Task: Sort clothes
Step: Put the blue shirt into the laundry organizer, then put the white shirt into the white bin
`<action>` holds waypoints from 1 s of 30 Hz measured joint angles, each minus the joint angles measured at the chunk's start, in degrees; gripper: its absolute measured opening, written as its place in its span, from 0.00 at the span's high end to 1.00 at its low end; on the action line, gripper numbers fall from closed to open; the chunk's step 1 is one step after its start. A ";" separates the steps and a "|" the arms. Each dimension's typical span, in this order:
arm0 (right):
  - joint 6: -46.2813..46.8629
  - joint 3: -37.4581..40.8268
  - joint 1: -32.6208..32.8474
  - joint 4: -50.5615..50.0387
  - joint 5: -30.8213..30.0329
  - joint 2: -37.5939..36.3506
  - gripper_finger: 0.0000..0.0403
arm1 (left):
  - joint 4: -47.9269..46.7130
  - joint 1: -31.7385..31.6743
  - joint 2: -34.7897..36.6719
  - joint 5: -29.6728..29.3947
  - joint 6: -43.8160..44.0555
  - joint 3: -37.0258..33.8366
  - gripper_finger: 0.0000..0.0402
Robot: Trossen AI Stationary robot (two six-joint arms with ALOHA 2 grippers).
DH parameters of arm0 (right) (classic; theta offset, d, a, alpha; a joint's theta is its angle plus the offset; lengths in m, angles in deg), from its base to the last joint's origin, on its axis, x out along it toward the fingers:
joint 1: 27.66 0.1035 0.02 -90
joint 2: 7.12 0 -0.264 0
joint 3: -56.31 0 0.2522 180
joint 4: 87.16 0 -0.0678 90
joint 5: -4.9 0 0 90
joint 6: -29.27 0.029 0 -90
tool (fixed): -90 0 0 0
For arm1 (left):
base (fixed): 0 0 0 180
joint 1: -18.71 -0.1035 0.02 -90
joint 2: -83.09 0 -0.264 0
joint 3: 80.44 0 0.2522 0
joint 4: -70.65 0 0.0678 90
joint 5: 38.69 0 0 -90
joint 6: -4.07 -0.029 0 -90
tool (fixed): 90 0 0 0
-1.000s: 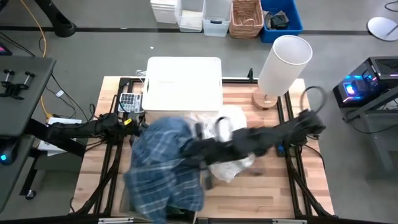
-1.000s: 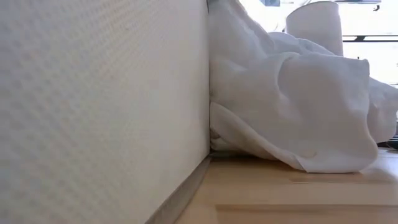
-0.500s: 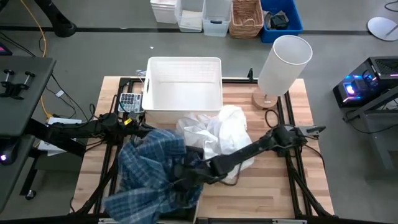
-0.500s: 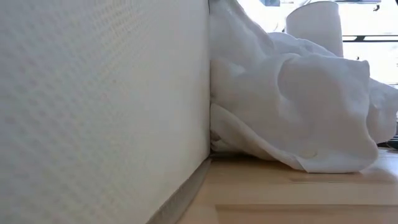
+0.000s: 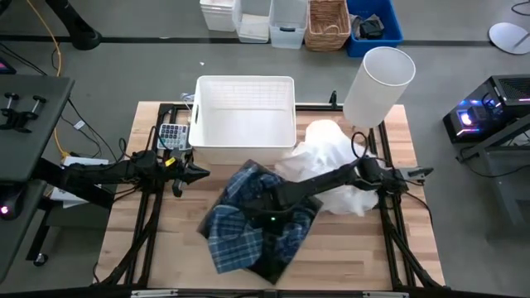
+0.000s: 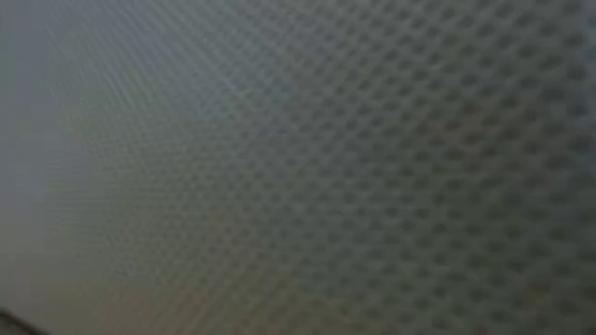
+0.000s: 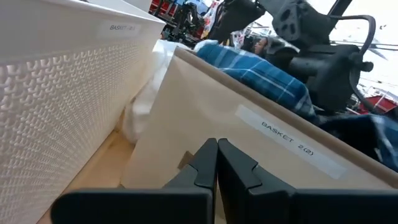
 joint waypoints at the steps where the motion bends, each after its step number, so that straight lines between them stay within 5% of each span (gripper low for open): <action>1: 0.45 0.02 -0.40 3.93 0.10 0.33 0.93 | 0.00 -0.02 0.00 0.00 0.00 0.00 1.00; 8: -2.93 -0.01 -1.28 16.71 0.62 1.15 0.91 | 0.02 0.00 0.02 0.00 0.00 0.00 1.00; 14: -8.82 -4.16 -0.88 13.91 4.46 0.95 0.56 | 0.01 -0.01 0.00 0.00 0.00 0.00 1.00; 19: -13.48 -18.25 -0.78 -1.94 6.48 1.28 0.36 | 0.02 0.00 0.00 0.00 0.00 0.00 1.00; 21: -16.35 -23.26 -0.36 -9.10 4.28 0.65 0.33 | -0.02 0.01 0.00 0.02 0.00 0.00 1.00; 30: -12.43 -13.61 1.33 -8.87 -12.64 -16.83 0.32 | 0.30 -0.01 -0.26 0.00 0.00 -0.04 1.00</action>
